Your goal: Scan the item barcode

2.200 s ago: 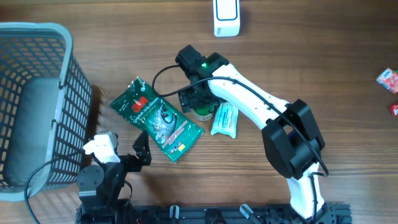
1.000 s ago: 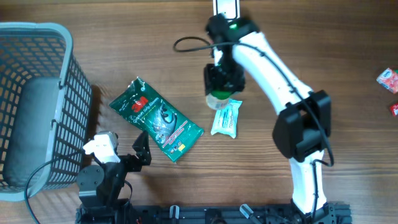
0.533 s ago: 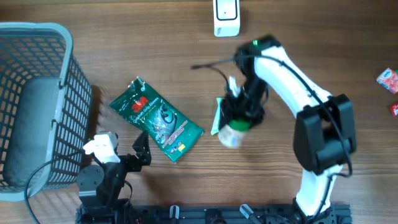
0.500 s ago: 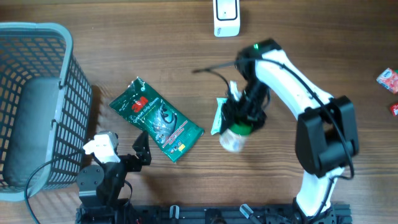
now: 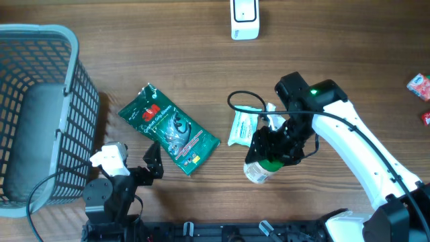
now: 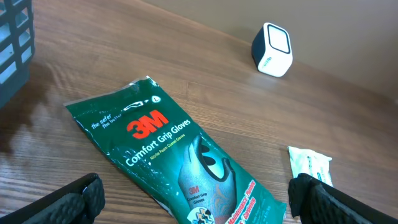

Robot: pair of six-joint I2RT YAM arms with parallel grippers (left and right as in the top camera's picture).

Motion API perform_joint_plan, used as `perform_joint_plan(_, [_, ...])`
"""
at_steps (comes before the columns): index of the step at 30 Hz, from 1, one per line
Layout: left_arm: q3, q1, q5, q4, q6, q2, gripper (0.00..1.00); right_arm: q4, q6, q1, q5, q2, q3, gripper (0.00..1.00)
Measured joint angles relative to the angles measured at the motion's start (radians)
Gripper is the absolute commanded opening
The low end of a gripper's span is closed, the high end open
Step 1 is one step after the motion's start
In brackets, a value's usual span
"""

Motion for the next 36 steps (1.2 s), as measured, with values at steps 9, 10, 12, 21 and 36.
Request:
perform_joint_plan(9, [0.000, 0.000, 0.000, 0.000, 0.000, 0.000, 1.00, 0.041, 0.067, 0.000, -0.072, 0.000, -0.002, 0.24])
perform_joint_plan(10, [0.000, 0.000, 0.000, 0.000, 0.000, 0.000, 1.00, 0.046, 0.074, 0.000, -0.075, 0.000, -0.006, 0.24])
perform_joint_plan(12, [0.000, 0.000, 0.000, 0.000, 0.000, 0.000, 1.00, 0.058, 0.079, 0.000, -0.077, 0.000, -0.021, 0.24])
perform_joint_plan(21, [0.000, 0.000, 0.000, 0.000, 0.000, 0.000, 1.00, 0.059, 0.096, 0.000, -0.034, -0.152, -0.082, 0.27])
perform_joint_plan(36, [0.000, 0.000, 0.000, 0.000, 0.000, 0.000, 1.00, 0.803, 0.347, 0.005, 0.628, -0.261, -0.097, 0.24])
